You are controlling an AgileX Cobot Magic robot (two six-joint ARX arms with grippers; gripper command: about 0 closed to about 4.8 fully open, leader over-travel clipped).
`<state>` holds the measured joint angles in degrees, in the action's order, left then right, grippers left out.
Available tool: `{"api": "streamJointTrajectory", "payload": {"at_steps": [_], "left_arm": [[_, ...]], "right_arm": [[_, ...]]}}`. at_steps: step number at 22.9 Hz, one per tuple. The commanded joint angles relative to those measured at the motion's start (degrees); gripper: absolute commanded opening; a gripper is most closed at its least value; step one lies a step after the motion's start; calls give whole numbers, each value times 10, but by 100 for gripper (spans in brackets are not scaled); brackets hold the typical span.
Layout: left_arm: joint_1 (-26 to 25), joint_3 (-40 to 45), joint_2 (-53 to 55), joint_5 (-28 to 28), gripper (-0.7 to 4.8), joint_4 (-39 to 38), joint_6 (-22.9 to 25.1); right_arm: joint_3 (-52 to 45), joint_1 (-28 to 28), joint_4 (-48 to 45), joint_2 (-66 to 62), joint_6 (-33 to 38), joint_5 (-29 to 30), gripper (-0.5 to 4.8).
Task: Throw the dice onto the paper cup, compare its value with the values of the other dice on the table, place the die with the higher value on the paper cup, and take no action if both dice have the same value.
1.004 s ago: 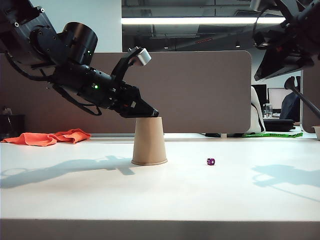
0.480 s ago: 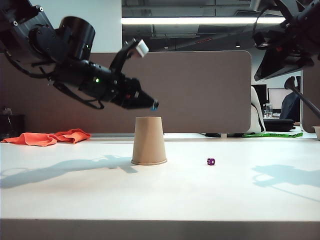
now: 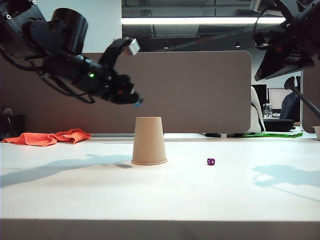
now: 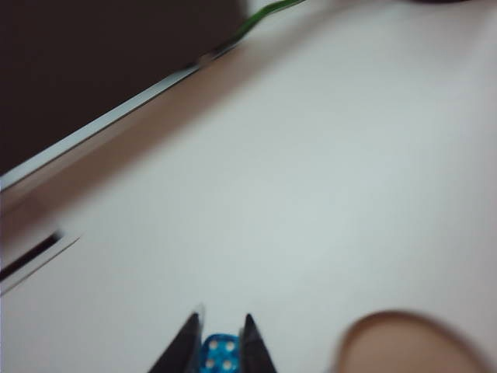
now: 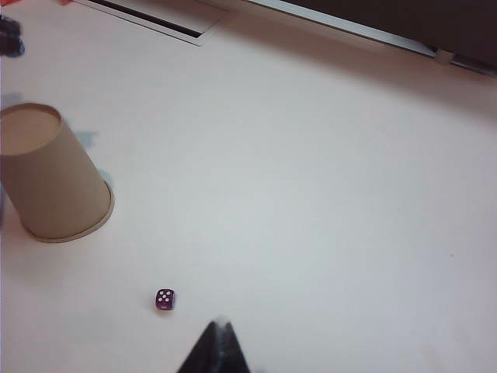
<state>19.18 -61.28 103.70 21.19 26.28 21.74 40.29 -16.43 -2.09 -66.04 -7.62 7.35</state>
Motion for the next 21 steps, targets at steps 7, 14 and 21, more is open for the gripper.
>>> {"api": "streamJointTrajectory", "payload": {"at_steps": [7,14,21], "left_arm": [[-47,0,-5,-49,48,-94,-73],[-68,0,-5,-59,48,-181,-72],[-70,0,-5,-55,62,-163,-72]], "right_arm": [[2,0,6,1,-1,2,-1],[2,0,6,1,-1,2,-1],[2,0,6,1,-1,2,-1]]}}
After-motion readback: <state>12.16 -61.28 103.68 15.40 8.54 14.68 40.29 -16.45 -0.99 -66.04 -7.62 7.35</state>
